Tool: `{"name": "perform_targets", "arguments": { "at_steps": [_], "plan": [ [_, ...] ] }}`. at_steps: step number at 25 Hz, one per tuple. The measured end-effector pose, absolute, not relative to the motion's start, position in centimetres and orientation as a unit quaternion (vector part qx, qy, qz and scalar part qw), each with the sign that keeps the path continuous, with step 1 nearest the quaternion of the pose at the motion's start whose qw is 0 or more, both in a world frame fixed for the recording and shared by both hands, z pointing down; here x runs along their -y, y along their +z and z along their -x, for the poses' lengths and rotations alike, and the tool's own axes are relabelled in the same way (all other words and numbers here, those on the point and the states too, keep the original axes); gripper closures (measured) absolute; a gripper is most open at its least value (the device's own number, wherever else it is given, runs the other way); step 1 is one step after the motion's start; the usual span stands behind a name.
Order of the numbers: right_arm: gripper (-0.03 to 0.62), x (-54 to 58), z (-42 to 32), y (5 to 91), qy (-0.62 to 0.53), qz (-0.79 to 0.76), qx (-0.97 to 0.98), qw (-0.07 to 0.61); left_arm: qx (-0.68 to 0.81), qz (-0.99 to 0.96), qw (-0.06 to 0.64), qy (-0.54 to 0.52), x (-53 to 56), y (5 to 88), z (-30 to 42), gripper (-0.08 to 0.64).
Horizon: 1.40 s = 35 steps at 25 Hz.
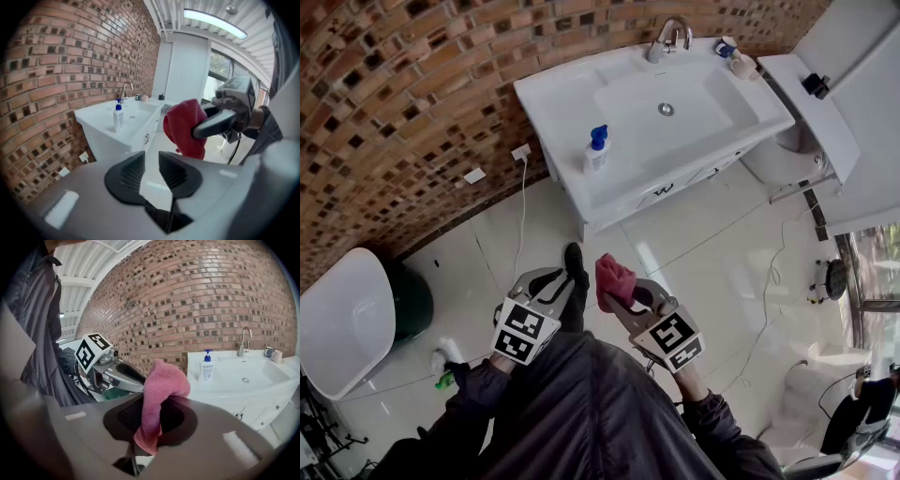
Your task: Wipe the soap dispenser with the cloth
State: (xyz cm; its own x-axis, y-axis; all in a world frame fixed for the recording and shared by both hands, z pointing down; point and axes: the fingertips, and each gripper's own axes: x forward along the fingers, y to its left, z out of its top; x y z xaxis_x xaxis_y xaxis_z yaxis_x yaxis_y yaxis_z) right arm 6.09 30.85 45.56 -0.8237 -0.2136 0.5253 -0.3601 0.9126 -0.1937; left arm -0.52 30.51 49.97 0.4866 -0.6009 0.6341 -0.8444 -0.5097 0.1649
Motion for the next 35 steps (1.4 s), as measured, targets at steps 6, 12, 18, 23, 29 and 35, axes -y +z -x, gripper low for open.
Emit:
{"name": "perform_targets", "arguments": {
  "at_steps": [6,12,18,23,29,35],
  "plan": [
    [0.531,-18.4,-1.5,43.9,0.073,-0.149,0.941,0.294,0.423,-0.841,0.216,0.258,-18.4,48.5,3.6,0.457],
    [0.531,-8.9,1.5,42.9,-0.025,-0.121,0.919,0.375,0.402,-0.858,0.210,0.241,-10.5,48.2,4.9,0.429],
    [0.531,-5.1,3.5,44.4,-0.025,-0.045,0.896,0.442,0.387,-0.862,0.221,0.241,-7.3,48.9,5.0,0.417],
    [0.531,-3.9,3.4,45.9,0.036,-0.008,0.892,0.451,0.384,-0.861,0.231,0.243,-6.1,49.2,5.0,0.417],
    [0.531,-1.7,2.0,46.9,0.128,-0.002,0.889,0.439,0.392,-0.857,0.231,0.242,-4.4,49.5,5.5,0.417],
    [0.531,-1.6,1.5,46.9,0.201,-0.004,0.892,0.406,0.374,-0.863,0.231,0.251,-3.8,50.2,5.0,0.417]
  ]
}}
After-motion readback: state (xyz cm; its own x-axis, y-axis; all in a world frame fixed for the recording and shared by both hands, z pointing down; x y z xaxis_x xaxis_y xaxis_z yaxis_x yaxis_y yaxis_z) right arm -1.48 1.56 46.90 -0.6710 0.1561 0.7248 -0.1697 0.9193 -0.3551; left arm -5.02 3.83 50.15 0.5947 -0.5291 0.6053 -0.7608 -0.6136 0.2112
